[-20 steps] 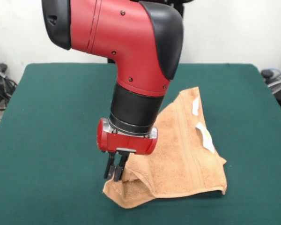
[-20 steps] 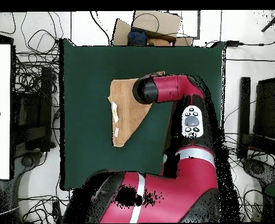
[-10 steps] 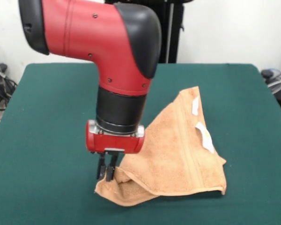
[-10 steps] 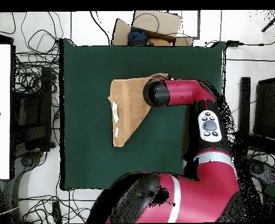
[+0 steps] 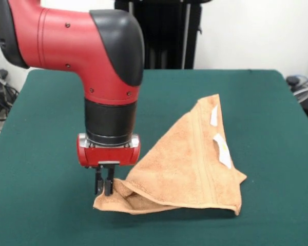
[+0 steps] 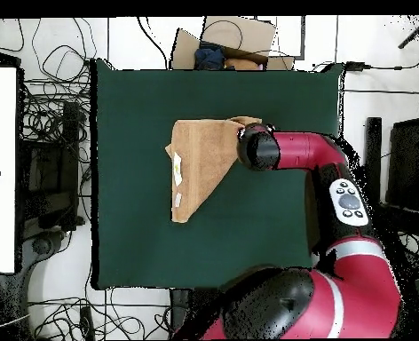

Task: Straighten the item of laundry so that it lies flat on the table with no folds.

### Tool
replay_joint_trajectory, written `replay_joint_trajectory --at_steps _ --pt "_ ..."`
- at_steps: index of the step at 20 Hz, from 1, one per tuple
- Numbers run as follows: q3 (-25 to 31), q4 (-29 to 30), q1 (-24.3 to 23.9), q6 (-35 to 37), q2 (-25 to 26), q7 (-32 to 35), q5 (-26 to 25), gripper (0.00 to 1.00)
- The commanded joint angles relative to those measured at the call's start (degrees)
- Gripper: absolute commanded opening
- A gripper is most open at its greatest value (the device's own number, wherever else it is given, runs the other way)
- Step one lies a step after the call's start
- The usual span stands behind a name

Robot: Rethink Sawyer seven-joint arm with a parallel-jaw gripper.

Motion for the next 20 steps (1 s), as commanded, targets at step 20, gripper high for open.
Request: replay_joint_trajectory --at_steps 20 --pt "15.78 8.6 -8.39 5.26 4.54 -21.21 -5.41 0.0"
